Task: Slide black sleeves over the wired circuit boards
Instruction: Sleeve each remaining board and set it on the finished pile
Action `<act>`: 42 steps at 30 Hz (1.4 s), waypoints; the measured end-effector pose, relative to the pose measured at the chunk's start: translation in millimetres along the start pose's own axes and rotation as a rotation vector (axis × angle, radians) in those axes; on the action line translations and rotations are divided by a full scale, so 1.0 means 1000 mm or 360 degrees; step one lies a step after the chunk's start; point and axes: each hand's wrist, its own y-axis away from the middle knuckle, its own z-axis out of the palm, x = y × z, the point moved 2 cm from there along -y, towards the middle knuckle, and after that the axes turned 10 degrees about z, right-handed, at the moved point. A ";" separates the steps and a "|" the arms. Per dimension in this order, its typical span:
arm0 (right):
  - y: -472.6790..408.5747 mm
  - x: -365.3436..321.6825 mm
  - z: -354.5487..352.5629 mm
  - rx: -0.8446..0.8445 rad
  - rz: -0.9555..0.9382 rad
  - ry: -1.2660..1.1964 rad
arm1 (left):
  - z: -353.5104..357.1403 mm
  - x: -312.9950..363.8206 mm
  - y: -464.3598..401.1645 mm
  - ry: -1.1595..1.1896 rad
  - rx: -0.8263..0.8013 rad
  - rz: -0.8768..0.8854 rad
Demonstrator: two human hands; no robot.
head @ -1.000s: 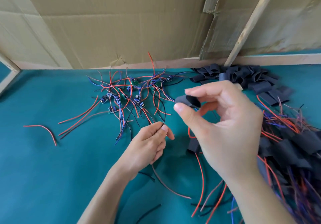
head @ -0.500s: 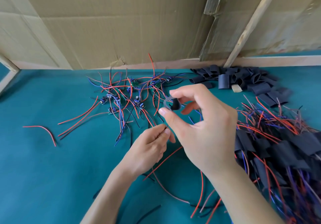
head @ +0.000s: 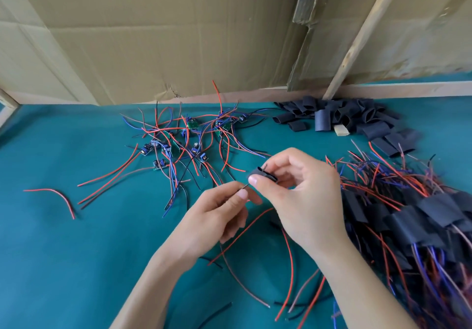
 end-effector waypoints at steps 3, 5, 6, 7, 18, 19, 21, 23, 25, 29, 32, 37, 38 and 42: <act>-0.005 0.005 -0.010 0.0056 0.0100 -0.0174 | -0.001 0.000 0.001 0.0190 -0.0029 -0.0054; -0.009 0.009 -0.018 0.0144 0.0159 -0.0329 | -0.002 -0.002 0.001 0.0283 0.0063 -0.0087; -0.011 0.010 -0.022 0.0193 0.0180 -0.0382 | -0.003 -0.003 0.000 0.0317 0.0122 -0.0089; -0.012 0.011 -0.025 0.0235 0.0199 -0.0412 | -0.003 -0.004 0.000 0.0340 0.0169 -0.0082; -0.001 0.011 -0.005 -0.0007 0.0471 -0.0586 | -0.009 -0.004 -0.003 0.0618 0.0438 0.0089; 0.000 0.012 -0.003 -0.0030 0.0489 -0.0545 | -0.010 -0.003 -0.003 0.0659 0.0457 0.0102; 0.000 0.013 -0.002 -0.0054 0.0547 -0.0503 | -0.012 -0.002 -0.003 0.0731 0.0478 0.0130; 0.000 0.015 -0.001 -0.0070 0.0607 -0.0532 | -0.013 -0.003 -0.003 0.0794 0.0483 0.0159; 0.001 0.015 0.000 -0.0095 0.0670 -0.0598 | -0.013 -0.002 -0.003 0.0829 0.0490 0.0181; 0.006 0.016 0.006 -0.0165 0.0859 -0.0907 | -0.014 -0.001 -0.002 0.0829 0.0525 0.0205; 0.007 0.014 0.009 -0.0215 0.0875 -0.1072 | -0.014 0.000 -0.002 0.0873 0.0524 0.0217; 0.004 0.017 0.009 -0.0262 0.0914 -0.1273 | -0.013 -0.001 -0.002 0.0932 0.0522 0.0201; 0.004 0.018 0.009 -0.0261 0.0935 -0.1285 | -0.013 -0.002 -0.002 0.0937 0.0536 0.0202; 0.005 0.019 0.009 -0.0167 0.0903 -0.1147 | -0.014 -0.002 -0.002 0.0839 0.0583 0.0234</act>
